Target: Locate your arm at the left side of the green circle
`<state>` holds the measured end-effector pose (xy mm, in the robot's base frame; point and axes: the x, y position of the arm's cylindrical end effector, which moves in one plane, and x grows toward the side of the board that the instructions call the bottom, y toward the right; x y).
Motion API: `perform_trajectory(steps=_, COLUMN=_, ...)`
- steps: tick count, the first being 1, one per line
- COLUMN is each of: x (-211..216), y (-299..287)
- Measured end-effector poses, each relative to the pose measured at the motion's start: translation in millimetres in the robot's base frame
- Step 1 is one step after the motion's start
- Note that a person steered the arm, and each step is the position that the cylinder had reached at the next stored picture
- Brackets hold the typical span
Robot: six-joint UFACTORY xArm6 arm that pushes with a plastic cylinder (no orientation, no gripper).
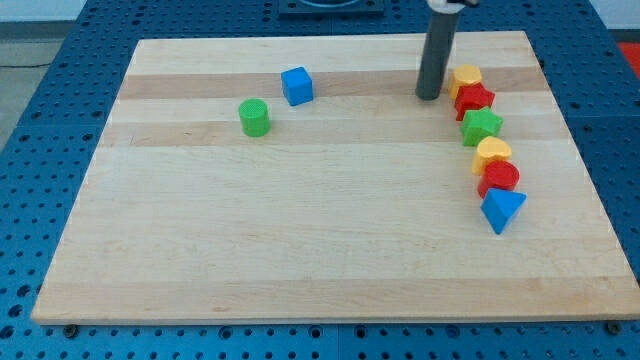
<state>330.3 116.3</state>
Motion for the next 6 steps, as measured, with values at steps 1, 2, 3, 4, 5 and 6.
perform_trajectory(steps=1, x=31, y=-42)
perform_trajectory(steps=2, x=70, y=-104)
perform_trajectory(steps=3, x=89, y=-174)
perform_trajectory(steps=4, x=89, y=-241)
perform_trajectory(steps=5, x=82, y=-290)
perform_trajectory(steps=6, x=50, y=-288)
